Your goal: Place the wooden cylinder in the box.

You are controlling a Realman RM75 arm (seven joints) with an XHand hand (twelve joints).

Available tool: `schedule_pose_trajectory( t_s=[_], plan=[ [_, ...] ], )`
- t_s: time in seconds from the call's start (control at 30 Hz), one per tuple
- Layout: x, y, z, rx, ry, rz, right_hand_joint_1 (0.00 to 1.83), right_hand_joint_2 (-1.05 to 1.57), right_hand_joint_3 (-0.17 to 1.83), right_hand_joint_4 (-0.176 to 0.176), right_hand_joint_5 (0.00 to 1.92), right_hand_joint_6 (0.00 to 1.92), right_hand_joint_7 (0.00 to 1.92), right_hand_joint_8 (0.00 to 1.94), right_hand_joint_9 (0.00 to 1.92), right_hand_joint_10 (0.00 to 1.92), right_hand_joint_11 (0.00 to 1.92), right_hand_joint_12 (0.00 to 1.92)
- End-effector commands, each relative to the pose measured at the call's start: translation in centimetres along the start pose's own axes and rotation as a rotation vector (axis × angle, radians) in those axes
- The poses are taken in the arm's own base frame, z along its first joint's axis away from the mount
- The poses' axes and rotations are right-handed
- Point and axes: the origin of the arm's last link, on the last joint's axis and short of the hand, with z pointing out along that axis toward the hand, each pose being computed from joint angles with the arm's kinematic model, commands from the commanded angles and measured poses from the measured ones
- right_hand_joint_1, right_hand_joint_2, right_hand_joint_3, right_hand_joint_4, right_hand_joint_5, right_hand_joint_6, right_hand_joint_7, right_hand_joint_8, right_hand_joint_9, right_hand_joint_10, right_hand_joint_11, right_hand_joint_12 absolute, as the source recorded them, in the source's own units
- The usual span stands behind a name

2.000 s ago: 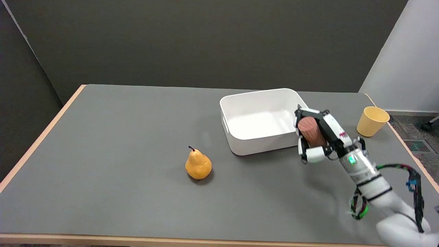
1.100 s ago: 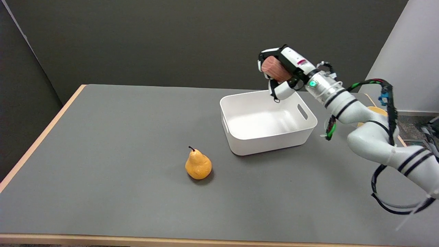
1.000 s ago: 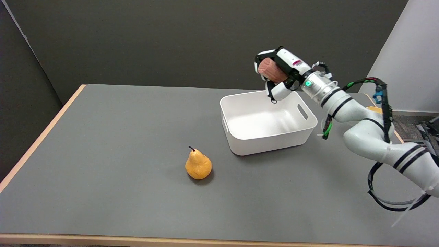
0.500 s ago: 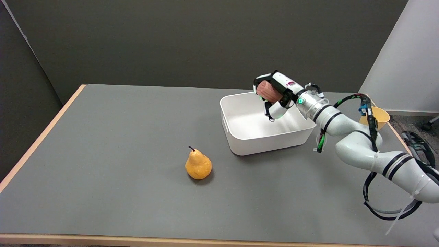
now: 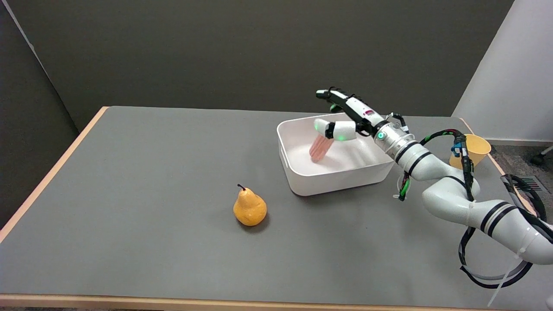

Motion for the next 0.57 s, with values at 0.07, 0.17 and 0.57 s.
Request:
schedule_pose_trajectory(
  t_s=[0.07,0.17,0.57],
  plan=[
    [1.3,-1.9,-1.2,0.148,0.122,0.037,0.37,0.6,0.86,-0.005,0.06,0.29,0.0,0.0,0.0,0.12,0.0,0.95],
    [2.4,-2.4,-1.9,0.175,0.172,0.048,0.34,0.55,0.89,-0.017,0.04,0.27,0.0,0.0,0.0,0.06,0.0,0.89],
    [4.7,0.0,-9.0,0.241,0.515,0.322,0.25,0.57,0.87,-0.028,0.04,0.19,0.0,0.0,0.0,0.0,0.0,0.85]
  ],
)
